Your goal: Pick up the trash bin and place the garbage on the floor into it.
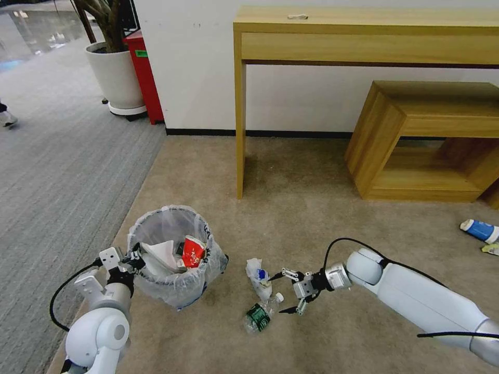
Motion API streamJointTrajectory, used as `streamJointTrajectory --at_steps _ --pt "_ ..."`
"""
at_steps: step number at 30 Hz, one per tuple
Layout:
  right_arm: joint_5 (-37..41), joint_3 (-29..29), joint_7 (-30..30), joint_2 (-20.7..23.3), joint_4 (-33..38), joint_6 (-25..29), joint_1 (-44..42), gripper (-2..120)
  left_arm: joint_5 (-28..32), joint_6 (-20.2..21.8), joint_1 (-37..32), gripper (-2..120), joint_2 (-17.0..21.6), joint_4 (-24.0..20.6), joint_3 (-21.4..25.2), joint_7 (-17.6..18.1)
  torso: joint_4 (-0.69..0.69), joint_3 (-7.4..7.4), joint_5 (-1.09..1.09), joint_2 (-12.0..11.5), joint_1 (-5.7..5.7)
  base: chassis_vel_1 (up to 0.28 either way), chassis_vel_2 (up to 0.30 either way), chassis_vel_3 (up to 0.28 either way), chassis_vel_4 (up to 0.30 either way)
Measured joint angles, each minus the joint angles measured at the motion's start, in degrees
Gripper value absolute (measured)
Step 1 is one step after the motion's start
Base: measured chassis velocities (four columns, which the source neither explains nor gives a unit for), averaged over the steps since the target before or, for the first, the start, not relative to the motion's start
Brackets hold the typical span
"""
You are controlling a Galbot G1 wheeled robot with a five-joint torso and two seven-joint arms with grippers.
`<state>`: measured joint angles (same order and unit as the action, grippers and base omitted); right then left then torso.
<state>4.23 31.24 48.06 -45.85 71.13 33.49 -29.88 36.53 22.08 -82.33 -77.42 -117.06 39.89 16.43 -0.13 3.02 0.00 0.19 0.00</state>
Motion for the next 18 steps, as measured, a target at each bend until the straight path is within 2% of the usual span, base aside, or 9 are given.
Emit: streamJointTrajectory --at_steps 18 --pt "-0.4 1.0 1.1 -1.9 -3.4 1.5 -1.3 95 0.1 0.0 0.5 2 -0.7 0.2 -0.3 0.3 0.0 0.0 -0.01 0.0 0.0 0.0 0.0 0.0 0.0"
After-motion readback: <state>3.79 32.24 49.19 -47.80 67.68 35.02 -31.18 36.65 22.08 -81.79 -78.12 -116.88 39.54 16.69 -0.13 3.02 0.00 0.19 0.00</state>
